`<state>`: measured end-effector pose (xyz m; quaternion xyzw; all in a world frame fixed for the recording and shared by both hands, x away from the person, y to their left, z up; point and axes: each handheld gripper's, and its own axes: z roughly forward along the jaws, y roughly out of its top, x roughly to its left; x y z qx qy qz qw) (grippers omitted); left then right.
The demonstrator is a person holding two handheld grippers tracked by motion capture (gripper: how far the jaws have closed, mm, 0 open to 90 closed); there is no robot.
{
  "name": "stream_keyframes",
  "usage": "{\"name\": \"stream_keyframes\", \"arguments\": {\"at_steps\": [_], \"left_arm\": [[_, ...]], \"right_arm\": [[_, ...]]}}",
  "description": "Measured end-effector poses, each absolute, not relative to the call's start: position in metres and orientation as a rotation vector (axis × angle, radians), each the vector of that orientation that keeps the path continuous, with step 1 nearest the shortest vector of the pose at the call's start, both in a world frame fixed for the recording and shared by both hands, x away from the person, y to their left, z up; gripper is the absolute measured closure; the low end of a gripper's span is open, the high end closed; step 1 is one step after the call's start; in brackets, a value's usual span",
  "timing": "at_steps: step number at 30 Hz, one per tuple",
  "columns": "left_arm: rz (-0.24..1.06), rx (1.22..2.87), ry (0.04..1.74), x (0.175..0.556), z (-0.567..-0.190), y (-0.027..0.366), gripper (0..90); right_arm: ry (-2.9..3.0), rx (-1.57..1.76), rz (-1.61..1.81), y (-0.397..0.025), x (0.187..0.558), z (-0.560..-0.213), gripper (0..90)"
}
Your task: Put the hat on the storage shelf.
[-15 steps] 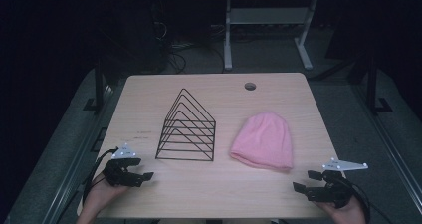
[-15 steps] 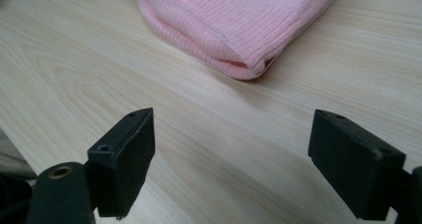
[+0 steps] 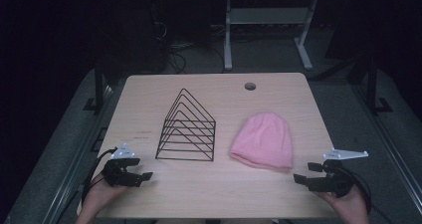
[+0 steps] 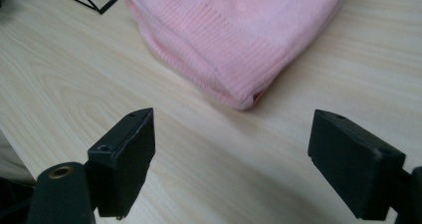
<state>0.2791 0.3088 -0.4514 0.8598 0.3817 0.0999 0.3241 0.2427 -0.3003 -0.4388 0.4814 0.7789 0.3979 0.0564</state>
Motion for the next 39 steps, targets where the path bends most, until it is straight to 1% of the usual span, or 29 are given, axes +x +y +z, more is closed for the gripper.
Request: {"name": "stream_keyframes", "arguments": {"at_steps": [8, 18, 21, 30, 37, 39], "left_arm": [[0.246, 2.242, 0.995, 0.282, -0.452, 0.306, 22.9], [0.239, 2.228, 0.995, 0.283, -0.449, 0.306, 22.9], [0.242, 2.226, 0.997, 0.283, -0.449, 0.307, 22.9], [0.241, 2.215, 1.009, 0.283, -0.45, 0.311, 22.9], [0.23, 2.236, 0.996, 0.284, -0.452, 0.307, 22.9], [0.233, 2.232, 0.995, 0.284, -0.45, 0.307, 22.9]], "right_arm": [[2.389, 1.461, 1.187, -0.302, 0.263, -0.423, 17.9], [2.42, 1.446, 1.191, -0.298, 0.289, -0.415, 17.9], [2.438, 1.448, 1.172, -0.297, 0.303, -0.411, 17.7], [2.456, 1.479, 1.139, -0.302, 0.332, -0.41, 17.8], [2.471, 1.515, 1.121, -0.302, 0.355, -0.411, 17.8], [2.481, 1.518, 1.101, -0.3, 0.366, -0.414, 17.7]]}}
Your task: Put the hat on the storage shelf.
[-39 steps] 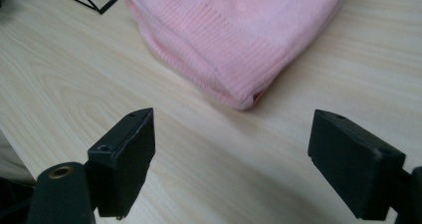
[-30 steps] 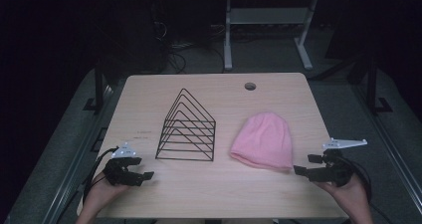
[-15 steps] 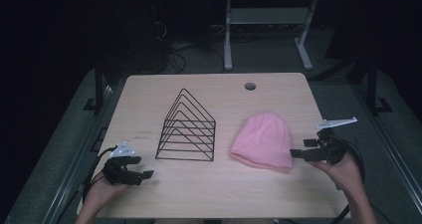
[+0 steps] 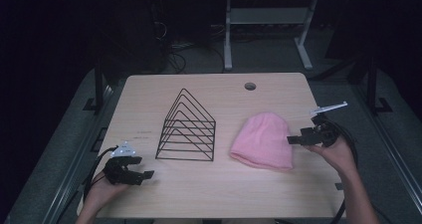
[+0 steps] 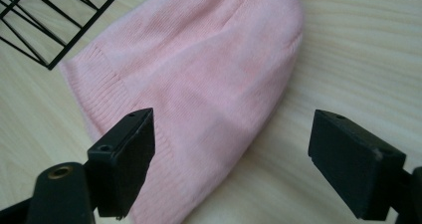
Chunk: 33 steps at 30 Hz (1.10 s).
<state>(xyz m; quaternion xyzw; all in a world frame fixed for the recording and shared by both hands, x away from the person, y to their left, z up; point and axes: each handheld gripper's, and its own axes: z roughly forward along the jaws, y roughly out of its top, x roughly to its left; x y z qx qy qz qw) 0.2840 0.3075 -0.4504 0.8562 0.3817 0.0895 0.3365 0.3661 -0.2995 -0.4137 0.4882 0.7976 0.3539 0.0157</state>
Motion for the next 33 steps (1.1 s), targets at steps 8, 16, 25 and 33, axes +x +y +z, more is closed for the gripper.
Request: {"name": "stream_keyframes", "arguments": {"at_steps": [8, 16, 25, 33], "left_arm": [[0.223, 2.239, 0.991, 0.283, -0.452, 0.306, 22.9], [0.219, 2.237, 1.0, 0.283, -0.452, 0.31, 22.9], [0.212, 2.233, 1.0, 0.282, -0.452, 0.312, 23.0], [0.208, 2.234, 0.999, 0.283, -0.452, 0.312, 23.2]], "right_arm": [[2.507, 1.525, 1.043, -0.291, 0.397, -0.42, 18.1], [2.539, 1.544, 0.981, -0.284, 0.42, -0.423, 19.4], [2.579, 1.567, 0.914, -0.274, 0.443, -0.428, 20.4], [2.606, 1.624, 0.877, -0.267, 0.461, -0.434, 32.8]]}}
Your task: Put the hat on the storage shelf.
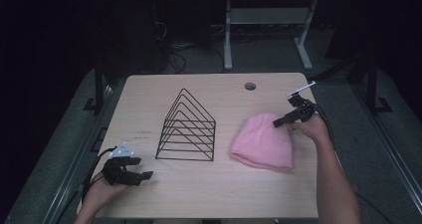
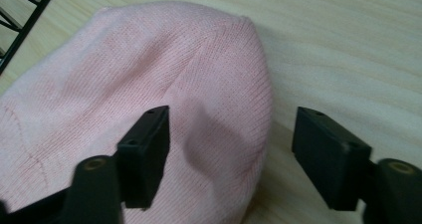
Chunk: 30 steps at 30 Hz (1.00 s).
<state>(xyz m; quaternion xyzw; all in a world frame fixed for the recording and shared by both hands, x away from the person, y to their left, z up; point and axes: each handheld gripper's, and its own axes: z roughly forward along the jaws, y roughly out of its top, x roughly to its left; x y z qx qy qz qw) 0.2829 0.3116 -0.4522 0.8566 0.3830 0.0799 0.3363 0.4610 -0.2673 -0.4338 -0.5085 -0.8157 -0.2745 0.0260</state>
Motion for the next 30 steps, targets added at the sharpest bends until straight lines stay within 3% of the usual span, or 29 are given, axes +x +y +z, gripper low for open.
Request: {"name": "stream_keyframes", "arguments": {"at_steps": [6, 12, 17, 21, 30], "left_arm": [[0.215, 2.237, 0.998, 0.282, -0.452, 0.312, 23.3], [0.212, 2.239, 0.998, 0.283, -0.452, 0.313, 23.3], [0.208, 2.238, 1.001, 0.282, -0.452, 0.313, 23.3], [0.204, 2.234, 1.005, 0.282, -0.452, 0.313, 23.5], [0.201, 2.233, 0.998, 0.282, -0.449, 0.313, 24.1]], "right_arm": [[-2.509, -1.549, -0.829, -0.264, 0.466, -0.44, 52.5], [-2.481, -1.529, -0.836, -0.264, 0.467, -0.445, 60.4], [-2.415, -1.521, -0.885, -0.268, 0.464, -0.451, 74.7], [-2.375, -1.514, -0.911, -0.27, 0.463, -0.451, 79.0], [-2.394, -1.481, -1.02, -0.271, 0.453, -0.426, 79.6]]}}
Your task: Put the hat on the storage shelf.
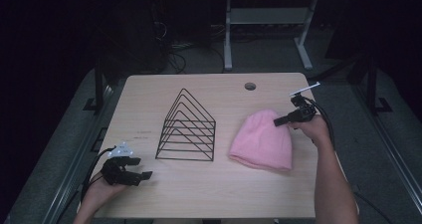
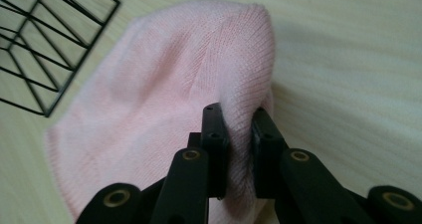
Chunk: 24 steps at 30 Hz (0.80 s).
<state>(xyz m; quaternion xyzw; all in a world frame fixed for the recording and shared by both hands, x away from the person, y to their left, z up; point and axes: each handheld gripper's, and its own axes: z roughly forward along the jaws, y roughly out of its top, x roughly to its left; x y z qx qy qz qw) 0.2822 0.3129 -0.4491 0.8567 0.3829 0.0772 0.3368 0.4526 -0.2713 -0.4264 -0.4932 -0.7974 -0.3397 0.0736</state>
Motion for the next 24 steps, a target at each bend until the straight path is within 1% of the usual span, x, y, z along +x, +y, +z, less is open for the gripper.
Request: {"name": "stream_keyframes", "arguments": {"at_steps": [10, 24], "left_arm": [[0.184, 2.222, 0.989, 0.282, -0.44, 0.313, 24.2], [0.14, 2.222, 0.93, 0.287, -0.422, 0.305, 24.3]], "right_arm": [[-2.454, -1.403, -1.197, -0.275, 0.423, -0.375, 80.1], [-2.623, -1.288, -1.276, -0.266, 0.386, -0.309, 80.2]]}}
